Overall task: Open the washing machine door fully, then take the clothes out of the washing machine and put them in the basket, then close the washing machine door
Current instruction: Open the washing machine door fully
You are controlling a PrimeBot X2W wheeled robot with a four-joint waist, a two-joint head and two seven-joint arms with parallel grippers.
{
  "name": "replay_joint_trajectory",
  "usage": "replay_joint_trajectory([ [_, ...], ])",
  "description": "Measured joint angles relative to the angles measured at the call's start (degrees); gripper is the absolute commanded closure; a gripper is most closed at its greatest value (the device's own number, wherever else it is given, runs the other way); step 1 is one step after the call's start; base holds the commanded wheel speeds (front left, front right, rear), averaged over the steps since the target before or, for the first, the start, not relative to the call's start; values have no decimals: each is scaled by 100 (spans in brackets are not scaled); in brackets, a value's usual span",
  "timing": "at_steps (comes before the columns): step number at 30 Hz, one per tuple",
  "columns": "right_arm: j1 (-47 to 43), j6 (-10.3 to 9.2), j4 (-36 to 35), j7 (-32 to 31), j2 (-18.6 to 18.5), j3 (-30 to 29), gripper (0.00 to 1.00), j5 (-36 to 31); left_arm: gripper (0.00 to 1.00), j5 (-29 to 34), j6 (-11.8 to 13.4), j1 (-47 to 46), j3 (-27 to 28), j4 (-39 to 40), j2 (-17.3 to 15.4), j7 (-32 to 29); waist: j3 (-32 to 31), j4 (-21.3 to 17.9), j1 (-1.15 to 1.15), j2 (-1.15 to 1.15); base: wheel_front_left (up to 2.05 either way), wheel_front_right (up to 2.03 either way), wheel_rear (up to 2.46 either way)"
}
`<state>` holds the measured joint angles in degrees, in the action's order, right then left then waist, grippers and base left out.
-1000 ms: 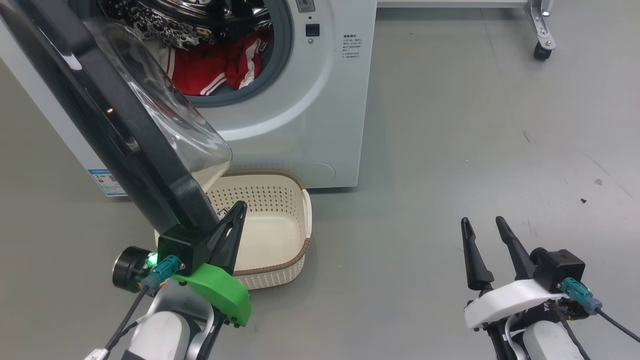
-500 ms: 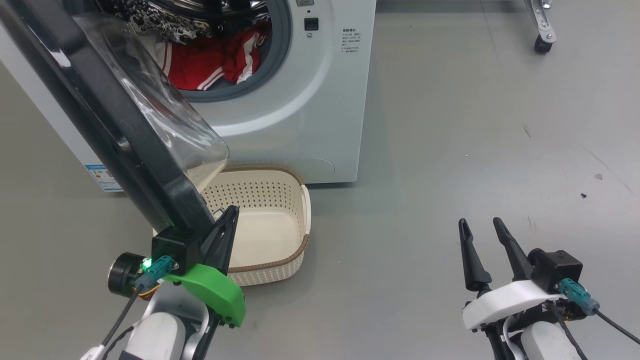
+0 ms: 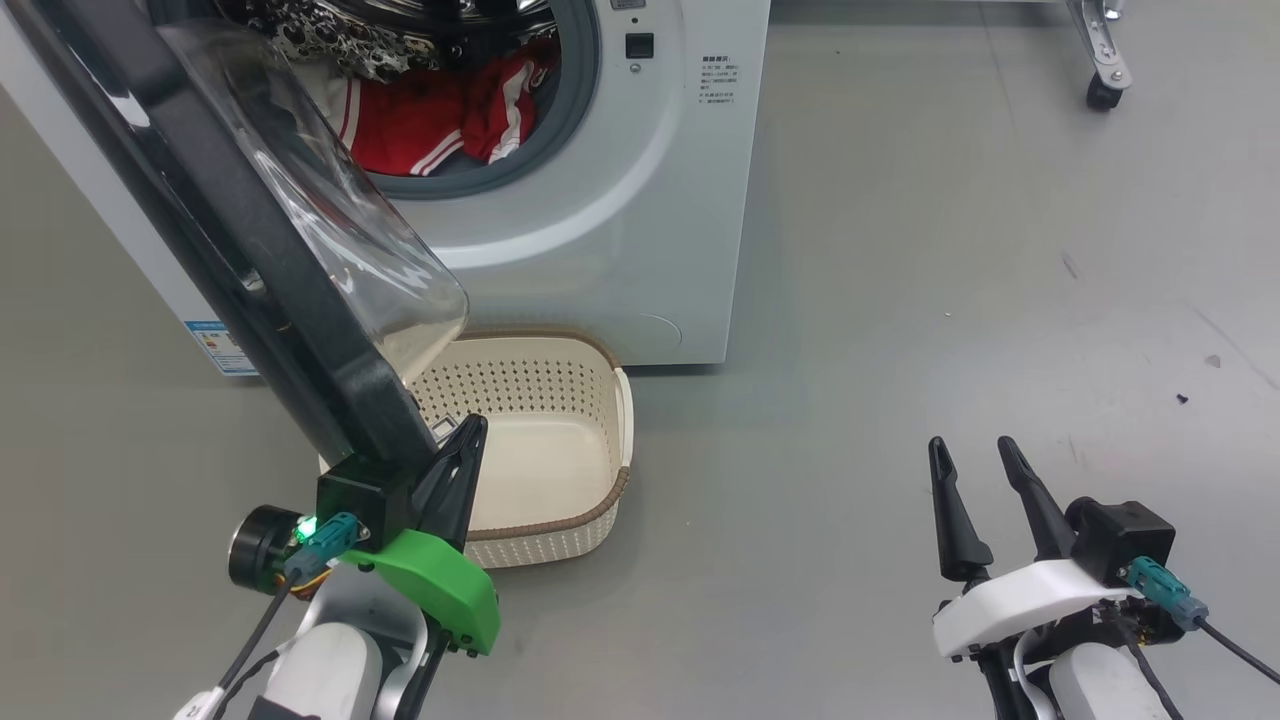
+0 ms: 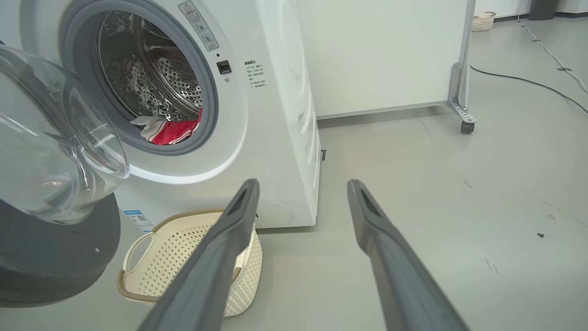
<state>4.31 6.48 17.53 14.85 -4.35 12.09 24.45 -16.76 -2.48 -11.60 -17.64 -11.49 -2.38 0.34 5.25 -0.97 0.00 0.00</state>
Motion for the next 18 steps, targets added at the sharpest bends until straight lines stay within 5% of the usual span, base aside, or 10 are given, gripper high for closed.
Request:
replay_joint_trajectory([
  [18, -30, 5, 144, 0, 1, -60, 0, -42, 100, -140, -1, -43, -137, -302, 11, 177, -221, 532, 0, 0, 0, 0, 0],
])
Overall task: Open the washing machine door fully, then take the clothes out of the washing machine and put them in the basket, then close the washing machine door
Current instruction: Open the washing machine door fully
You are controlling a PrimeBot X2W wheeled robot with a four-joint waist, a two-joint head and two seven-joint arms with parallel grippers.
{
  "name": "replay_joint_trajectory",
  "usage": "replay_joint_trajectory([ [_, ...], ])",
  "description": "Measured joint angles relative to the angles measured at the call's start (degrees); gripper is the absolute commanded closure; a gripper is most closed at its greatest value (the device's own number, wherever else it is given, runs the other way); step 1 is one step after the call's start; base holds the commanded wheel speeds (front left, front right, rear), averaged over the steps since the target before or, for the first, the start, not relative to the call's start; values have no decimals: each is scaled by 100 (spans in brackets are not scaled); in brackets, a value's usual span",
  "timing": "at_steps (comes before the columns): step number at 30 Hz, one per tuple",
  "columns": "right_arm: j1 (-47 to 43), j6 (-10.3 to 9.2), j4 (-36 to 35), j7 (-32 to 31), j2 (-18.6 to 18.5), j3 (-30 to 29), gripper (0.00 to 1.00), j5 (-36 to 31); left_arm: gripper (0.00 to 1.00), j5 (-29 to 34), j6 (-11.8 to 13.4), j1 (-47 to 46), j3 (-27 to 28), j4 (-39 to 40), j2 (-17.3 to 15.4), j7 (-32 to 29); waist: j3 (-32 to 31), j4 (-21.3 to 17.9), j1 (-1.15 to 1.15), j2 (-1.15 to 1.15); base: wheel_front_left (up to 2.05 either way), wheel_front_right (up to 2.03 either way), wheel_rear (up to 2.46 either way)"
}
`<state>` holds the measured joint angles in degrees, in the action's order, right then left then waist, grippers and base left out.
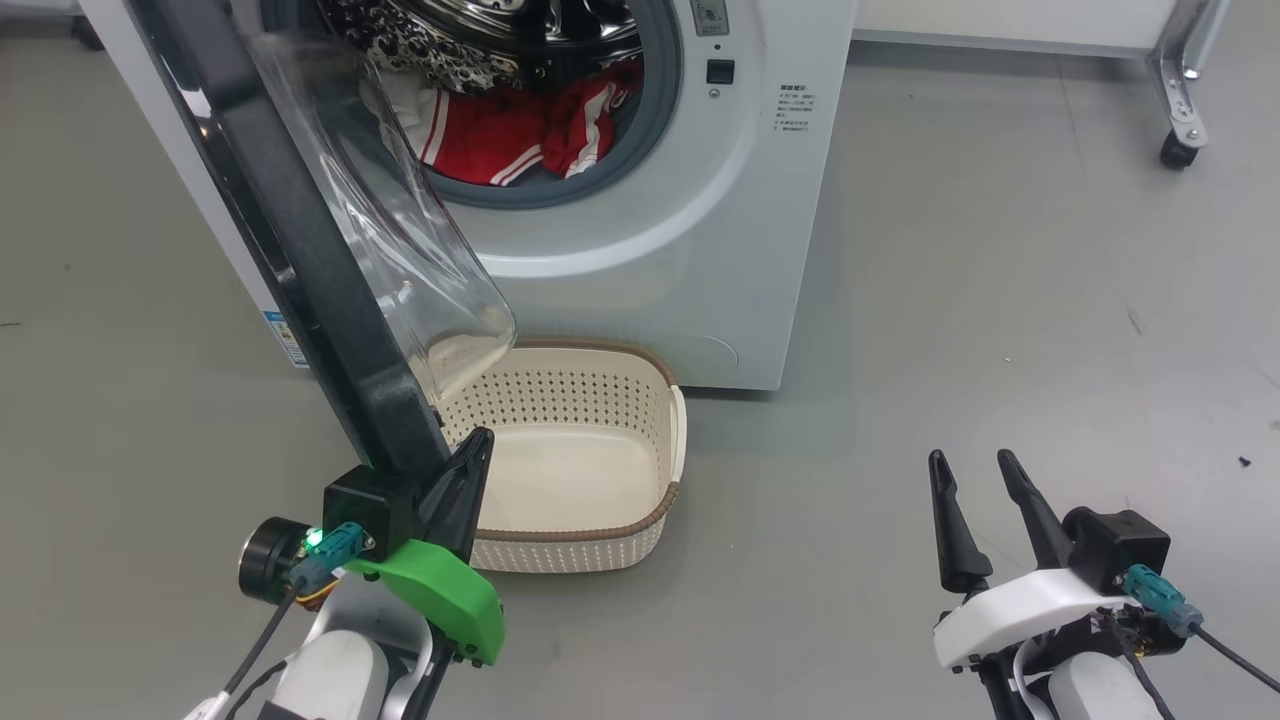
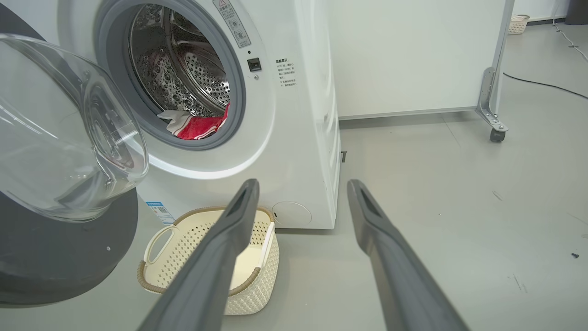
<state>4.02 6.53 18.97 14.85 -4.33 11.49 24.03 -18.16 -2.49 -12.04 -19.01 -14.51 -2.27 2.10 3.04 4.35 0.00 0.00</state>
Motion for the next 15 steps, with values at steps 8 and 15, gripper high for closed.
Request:
replay_joint_trajectory([
  [8, -105, 15, 29, 0, 1, 7, 0, -1, 100, -47, 1, 2, -37, -49, 10, 56, -76, 298, 0, 0, 0, 0, 0],
  [15, -110, 43, 65, 0, 9, 13, 0, -1, 100, -65, 20, 7, -56, -129, 13, 108, -129, 569, 0, 0, 0, 0, 0],
])
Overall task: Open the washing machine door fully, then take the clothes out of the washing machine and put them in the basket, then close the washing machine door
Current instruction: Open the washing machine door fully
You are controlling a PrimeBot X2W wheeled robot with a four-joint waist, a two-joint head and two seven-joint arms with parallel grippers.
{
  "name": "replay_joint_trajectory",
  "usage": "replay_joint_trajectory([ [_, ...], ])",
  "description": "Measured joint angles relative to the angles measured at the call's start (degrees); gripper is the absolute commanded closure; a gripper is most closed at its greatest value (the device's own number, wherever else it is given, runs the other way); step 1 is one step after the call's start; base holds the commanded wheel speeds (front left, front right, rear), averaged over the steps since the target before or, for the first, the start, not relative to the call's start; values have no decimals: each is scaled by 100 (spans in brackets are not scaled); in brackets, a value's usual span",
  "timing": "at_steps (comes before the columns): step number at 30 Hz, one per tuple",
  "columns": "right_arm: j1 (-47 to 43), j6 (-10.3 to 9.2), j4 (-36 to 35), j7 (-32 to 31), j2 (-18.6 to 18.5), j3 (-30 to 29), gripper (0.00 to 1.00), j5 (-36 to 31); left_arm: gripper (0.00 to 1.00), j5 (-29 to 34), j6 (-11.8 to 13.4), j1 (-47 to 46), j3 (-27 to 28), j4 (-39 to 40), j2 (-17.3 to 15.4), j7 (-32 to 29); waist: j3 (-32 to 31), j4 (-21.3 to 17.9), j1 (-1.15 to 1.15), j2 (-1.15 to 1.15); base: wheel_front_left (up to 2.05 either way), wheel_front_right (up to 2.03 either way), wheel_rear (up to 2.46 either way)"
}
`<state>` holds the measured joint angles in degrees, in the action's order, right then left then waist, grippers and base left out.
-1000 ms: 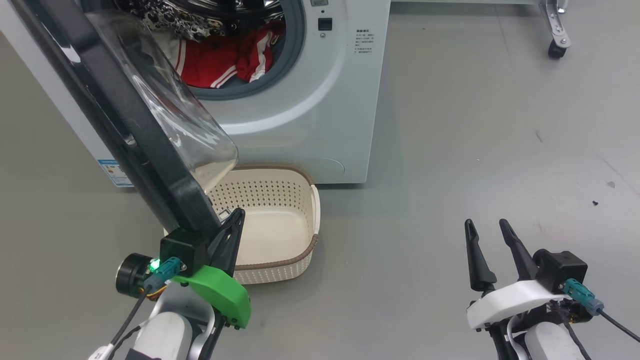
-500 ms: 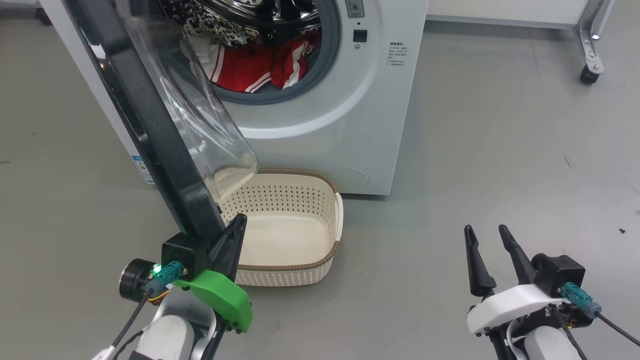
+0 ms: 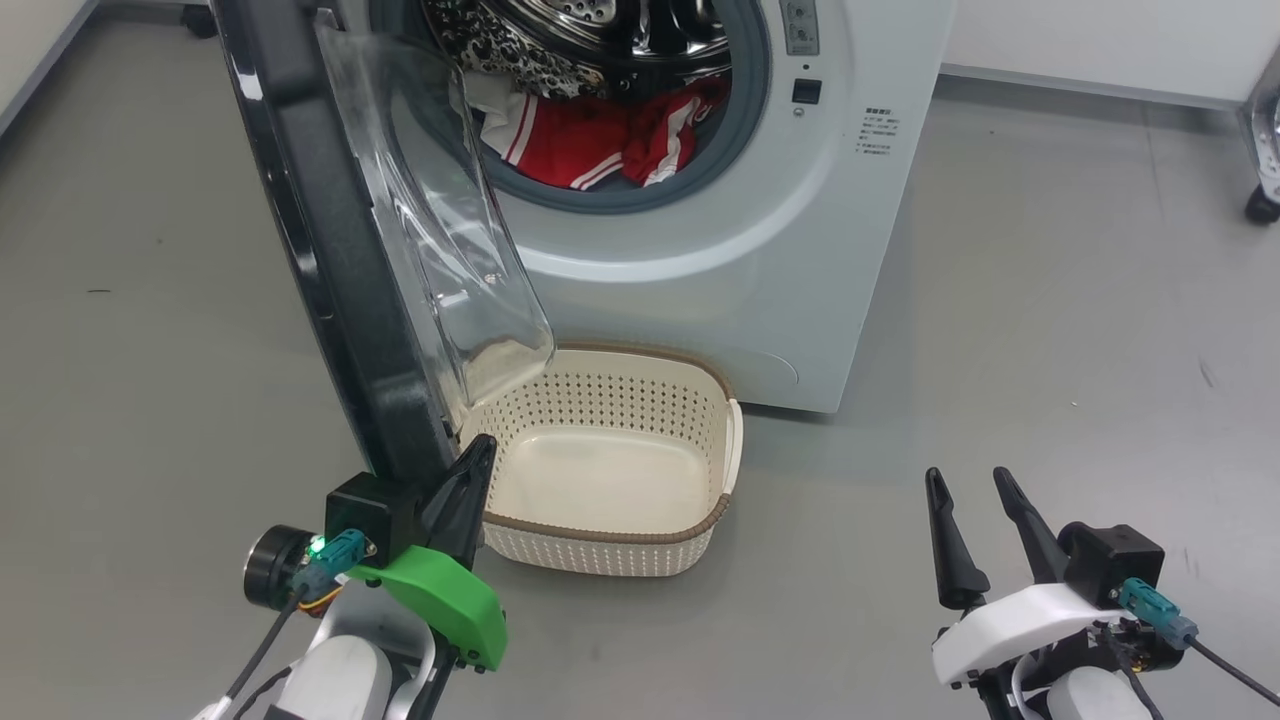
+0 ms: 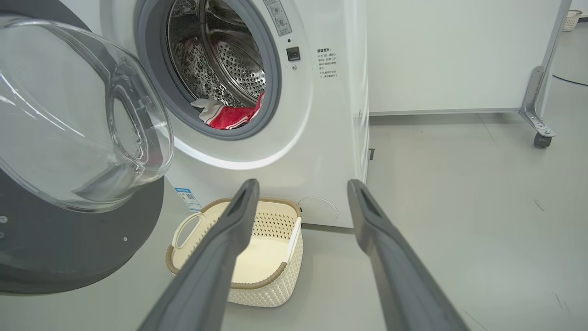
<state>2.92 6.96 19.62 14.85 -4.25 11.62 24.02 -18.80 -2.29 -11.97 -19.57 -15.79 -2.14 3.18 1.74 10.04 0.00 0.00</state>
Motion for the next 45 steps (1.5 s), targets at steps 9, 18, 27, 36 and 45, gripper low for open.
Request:
replay_joint_trajectory([
  [9, -8, 1, 22, 0, 16, 56, 0, -7, 100, -88, 73, 12, 59, -25, -1, 49, -39, 312, 0, 0, 0, 0, 0],
  [18, -18, 2, 31, 0, 19, 137, 0, -48, 100, -131, 141, 16, 204, -5, 0, 101, 53, 509, 0, 0, 0, 0, 0],
  [27, -16, 2, 31, 0, 19, 140, 0, -49, 100, -192, 213, 20, 463, -10, -41, 189, 212, 640, 0, 0, 0, 0, 0],
  [36, 13, 2, 31, 0, 9, 202, 0, -103, 100, -345, 430, 20, 859, 15, -183, 277, 398, 716, 0, 0, 0, 0, 0],
  [45, 108, 2, 31, 0, -131, 259, 0, -204, 100, -497, 531, 6, 1341, 78, -353, 349, 698, 750, 0, 0, 0, 0, 0],
])
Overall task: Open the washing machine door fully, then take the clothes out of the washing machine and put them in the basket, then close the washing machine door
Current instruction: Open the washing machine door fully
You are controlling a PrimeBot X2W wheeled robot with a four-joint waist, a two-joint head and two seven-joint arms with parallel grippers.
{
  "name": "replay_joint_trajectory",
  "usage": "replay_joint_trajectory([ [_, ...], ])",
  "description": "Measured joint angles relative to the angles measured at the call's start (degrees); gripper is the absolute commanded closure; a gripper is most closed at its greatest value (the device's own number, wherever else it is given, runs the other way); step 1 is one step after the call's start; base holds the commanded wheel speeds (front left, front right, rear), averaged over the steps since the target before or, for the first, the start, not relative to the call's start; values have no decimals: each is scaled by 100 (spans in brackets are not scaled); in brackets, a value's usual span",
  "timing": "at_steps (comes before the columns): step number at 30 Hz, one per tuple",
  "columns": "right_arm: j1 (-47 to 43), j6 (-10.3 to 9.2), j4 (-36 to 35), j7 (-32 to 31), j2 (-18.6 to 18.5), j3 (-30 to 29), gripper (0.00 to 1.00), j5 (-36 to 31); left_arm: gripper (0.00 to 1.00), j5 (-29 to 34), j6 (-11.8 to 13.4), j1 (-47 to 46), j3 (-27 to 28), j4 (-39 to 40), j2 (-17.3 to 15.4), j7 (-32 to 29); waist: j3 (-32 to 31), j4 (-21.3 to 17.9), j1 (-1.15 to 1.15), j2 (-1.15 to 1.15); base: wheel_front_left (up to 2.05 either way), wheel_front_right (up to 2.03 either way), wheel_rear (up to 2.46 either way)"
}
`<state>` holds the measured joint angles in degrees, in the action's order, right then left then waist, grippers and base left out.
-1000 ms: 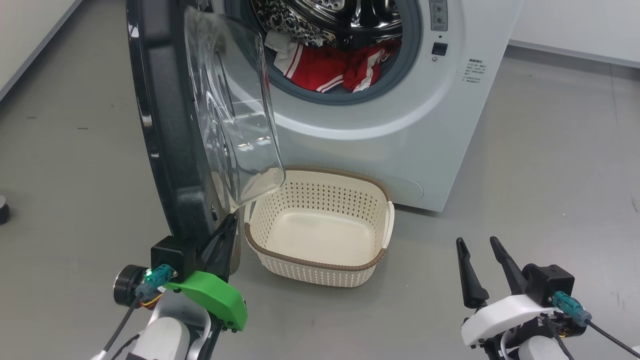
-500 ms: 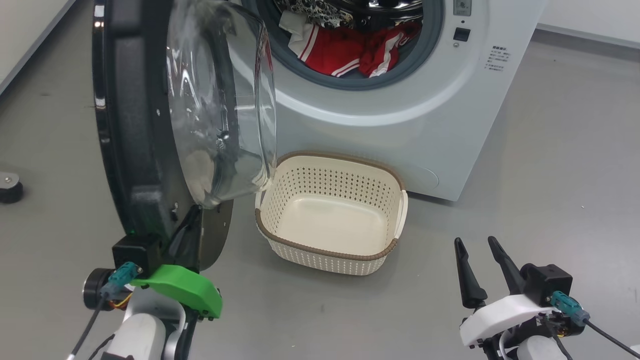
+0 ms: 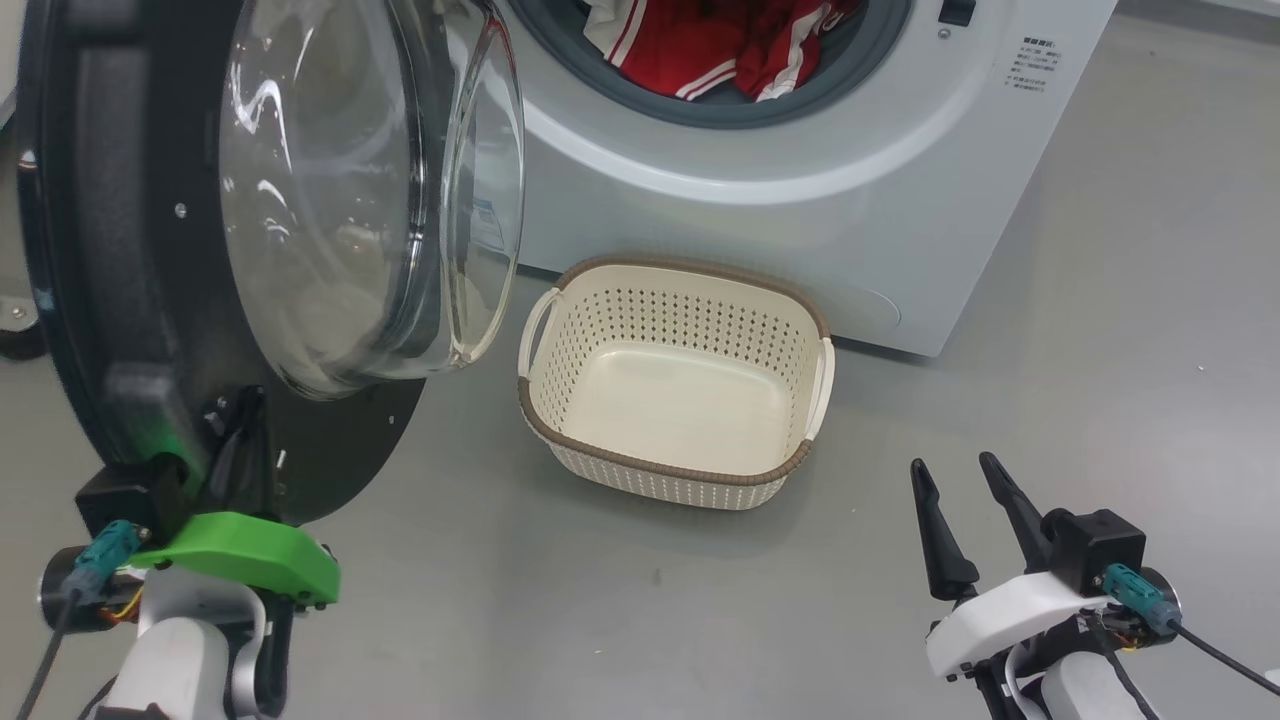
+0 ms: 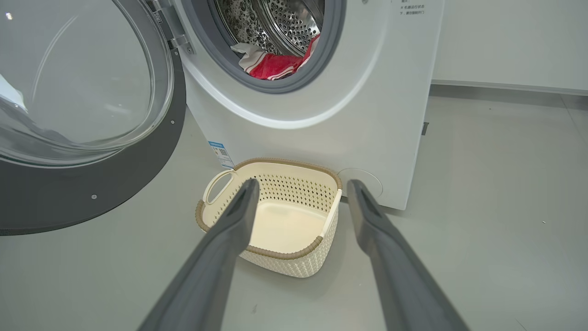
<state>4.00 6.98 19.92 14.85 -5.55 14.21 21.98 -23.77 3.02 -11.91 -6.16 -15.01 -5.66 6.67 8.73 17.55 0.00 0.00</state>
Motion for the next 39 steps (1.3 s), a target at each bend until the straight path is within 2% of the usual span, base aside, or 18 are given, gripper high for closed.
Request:
replay_joint_trajectory([
  [12, 202, 1, -1, -2, -129, 37, 0, -58, 100, -298, 91, -115, 630, -129, -272, 104, 345, 25, 0, 0, 0, 0, 0],
  [22, 382, 1, -31, -87, -249, 78, 0, -115, 100, -556, 131, -369, 1171, -286, -624, 123, 670, -38, 0, 0, 0, 0, 0],
  [27, 405, 1, -68, -93, -326, 78, 0, -147, 100, -653, 131, -500, 1291, -319, -650, 123, 818, -71, 0, 0, 0, 0, 0],
  [39, 542, 0, -194, -148, -563, -57, 0, -158, 100, -921, 124, -920, 1733, -716, -1026, 156, 1314, -158, 0, 0, 0, 0, 0],
])
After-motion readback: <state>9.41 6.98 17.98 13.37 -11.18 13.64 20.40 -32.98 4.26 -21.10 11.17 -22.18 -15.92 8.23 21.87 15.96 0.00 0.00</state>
